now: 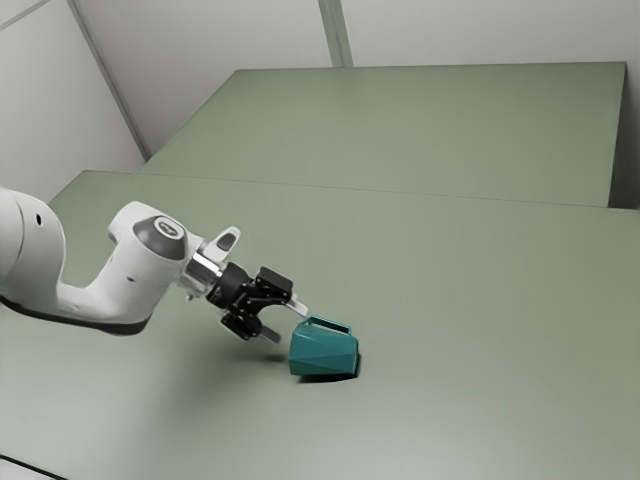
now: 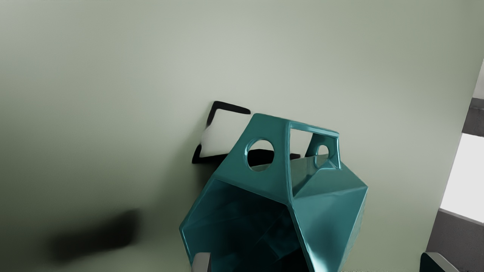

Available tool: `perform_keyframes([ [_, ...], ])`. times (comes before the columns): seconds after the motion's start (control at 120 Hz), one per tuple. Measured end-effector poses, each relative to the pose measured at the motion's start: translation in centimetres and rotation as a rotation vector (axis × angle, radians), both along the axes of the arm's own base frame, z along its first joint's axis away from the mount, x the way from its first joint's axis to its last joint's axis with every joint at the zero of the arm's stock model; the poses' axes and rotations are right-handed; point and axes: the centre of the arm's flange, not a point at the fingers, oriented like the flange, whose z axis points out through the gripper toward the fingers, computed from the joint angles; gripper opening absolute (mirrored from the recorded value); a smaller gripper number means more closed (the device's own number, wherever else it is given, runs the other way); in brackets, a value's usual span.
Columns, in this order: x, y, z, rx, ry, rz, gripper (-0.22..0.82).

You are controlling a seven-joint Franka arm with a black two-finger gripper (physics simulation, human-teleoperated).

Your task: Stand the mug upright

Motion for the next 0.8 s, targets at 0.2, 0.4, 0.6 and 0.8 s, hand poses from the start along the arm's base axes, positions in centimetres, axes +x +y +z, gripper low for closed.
perform_keyframes([
  [0.2,-0.3,-0.4,-1.2,-0.069,-0.044,-0.043,0.60],
  [0.4,-0.2,-1.3,-1.8,-0.114,-0.096,-0.063,0.60],
  [0.6,-0.4,-5.0,-2.2,-0.144,-0.135,-0.131,0.50],
  [0.8,-0.3,-6.5,-1.5,-0.143,-0.187,-0.191,0.04],
])
